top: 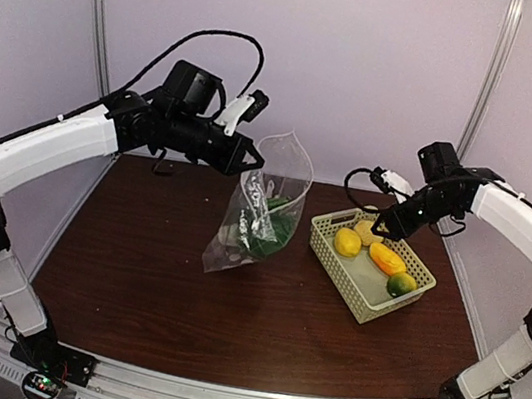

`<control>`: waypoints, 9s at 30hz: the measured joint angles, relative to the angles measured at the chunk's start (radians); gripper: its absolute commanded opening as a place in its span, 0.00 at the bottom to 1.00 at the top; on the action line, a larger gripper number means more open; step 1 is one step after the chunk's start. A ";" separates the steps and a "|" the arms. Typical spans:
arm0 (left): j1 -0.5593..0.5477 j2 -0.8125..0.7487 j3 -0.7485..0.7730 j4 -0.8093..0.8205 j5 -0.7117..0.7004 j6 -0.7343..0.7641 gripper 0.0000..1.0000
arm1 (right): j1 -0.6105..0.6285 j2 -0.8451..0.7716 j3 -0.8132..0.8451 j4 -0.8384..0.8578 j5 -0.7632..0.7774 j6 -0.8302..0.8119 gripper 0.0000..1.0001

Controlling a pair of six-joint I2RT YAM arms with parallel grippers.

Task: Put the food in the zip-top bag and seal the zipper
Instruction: Pick up the fake fruit from the bin, then place the fake fruit in the zipper food storage bag, then pick up the fake fruit from the bin, then place the fake fruit in the zipper food storage bag, then adjust the zipper food storage bag at the center of the board.

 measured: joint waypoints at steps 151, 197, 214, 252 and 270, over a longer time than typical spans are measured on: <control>0.010 0.039 -0.200 0.098 0.093 -0.087 0.00 | -0.062 0.476 0.114 0.016 0.344 -0.179 0.50; 0.010 0.045 -0.168 0.188 0.187 -0.273 0.00 | 0.324 -0.097 0.042 0.638 -0.591 0.399 0.00; 0.010 -0.068 -0.163 0.188 0.246 -0.320 0.00 | 0.333 -0.027 -0.053 0.782 -0.554 0.252 0.24; 0.012 -0.067 -0.237 0.189 0.158 -0.278 0.00 | 0.348 0.128 0.147 0.253 -0.034 0.329 0.08; 0.058 0.108 0.116 -0.029 -0.193 -0.024 0.00 | 0.352 0.423 0.665 0.063 -0.016 0.350 0.00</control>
